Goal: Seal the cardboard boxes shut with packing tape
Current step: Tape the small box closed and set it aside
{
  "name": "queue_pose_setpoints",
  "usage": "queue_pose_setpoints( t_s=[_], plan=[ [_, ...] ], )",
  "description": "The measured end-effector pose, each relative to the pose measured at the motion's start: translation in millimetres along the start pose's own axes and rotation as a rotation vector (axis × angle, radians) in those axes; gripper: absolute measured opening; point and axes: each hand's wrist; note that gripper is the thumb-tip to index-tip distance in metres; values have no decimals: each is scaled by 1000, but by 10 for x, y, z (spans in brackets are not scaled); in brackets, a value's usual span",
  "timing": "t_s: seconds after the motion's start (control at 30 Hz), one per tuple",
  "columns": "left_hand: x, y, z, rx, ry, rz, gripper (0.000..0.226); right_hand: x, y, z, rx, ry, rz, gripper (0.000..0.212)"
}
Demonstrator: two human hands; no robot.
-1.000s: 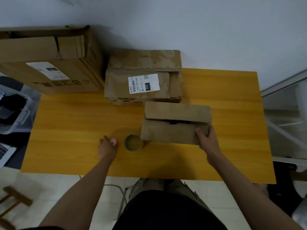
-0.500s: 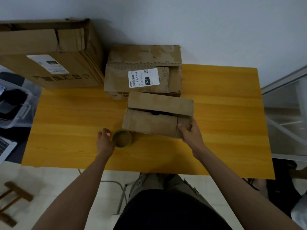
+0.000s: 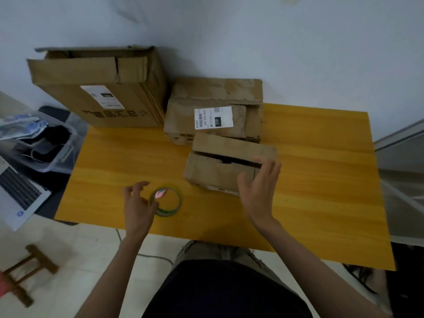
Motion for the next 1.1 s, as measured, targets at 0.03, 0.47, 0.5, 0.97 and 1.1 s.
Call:
queue_pose_setpoints(
  t_s=[0.03,0.47,0.5,0.97,1.1],
  plan=[
    [115,-3,105,-77,26,10,51,-35,-10,-96,30,-56,-90,36],
    [570,-431,1219,-497,423,-323,61,-252,-106,-759,-484,-633,-648,43],
    [582,-467,1248,-418,486,-430,65,-212,-58,-735,-477,-638,-619,45],
    [590,-564,1536,-281,503,-984,10,173,493,-762,-293,-470,-287,29],
    [629,-537,1625,-302,522,-1036,17,276,521,-771,-318,-534,-262,31]
  ],
)
Point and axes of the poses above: each hand's wrist, its own y-axis away from the middle knuckle, its own x-axis out of the back of the hand, z = x × y, and after that the axes turned 4 degrees about -z, right-handed
